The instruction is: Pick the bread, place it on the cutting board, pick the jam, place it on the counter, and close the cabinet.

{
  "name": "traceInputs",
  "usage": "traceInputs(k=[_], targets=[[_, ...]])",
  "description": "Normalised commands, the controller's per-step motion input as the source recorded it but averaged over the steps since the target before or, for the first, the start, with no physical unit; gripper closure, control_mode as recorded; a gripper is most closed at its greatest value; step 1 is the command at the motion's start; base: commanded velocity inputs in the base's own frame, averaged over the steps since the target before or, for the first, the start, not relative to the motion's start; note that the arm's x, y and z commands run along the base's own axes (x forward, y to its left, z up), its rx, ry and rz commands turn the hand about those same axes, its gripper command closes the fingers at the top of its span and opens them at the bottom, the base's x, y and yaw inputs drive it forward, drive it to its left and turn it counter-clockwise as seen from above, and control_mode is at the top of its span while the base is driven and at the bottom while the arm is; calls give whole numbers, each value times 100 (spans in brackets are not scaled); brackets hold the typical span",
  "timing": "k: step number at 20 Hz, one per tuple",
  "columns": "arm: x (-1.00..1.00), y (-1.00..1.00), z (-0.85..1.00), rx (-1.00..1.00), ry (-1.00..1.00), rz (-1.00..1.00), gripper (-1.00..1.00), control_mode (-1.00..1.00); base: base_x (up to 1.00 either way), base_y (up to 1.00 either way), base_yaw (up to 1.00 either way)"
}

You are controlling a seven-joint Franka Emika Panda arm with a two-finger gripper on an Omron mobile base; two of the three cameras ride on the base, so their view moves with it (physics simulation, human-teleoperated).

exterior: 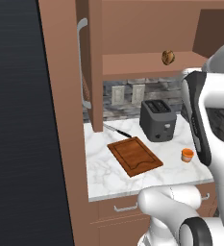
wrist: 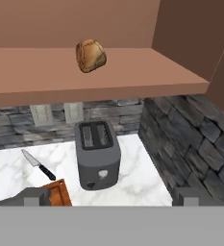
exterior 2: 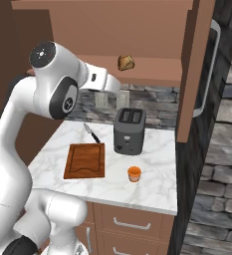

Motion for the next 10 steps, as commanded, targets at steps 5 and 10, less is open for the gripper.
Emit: traceInputs(k=[5, 10], targets=[[1, 10, 28, 0, 0, 0, -100, -100, 0, 0, 0], [11, 14, 28, 0, 0, 0, -100, -100, 0, 0, 0]])
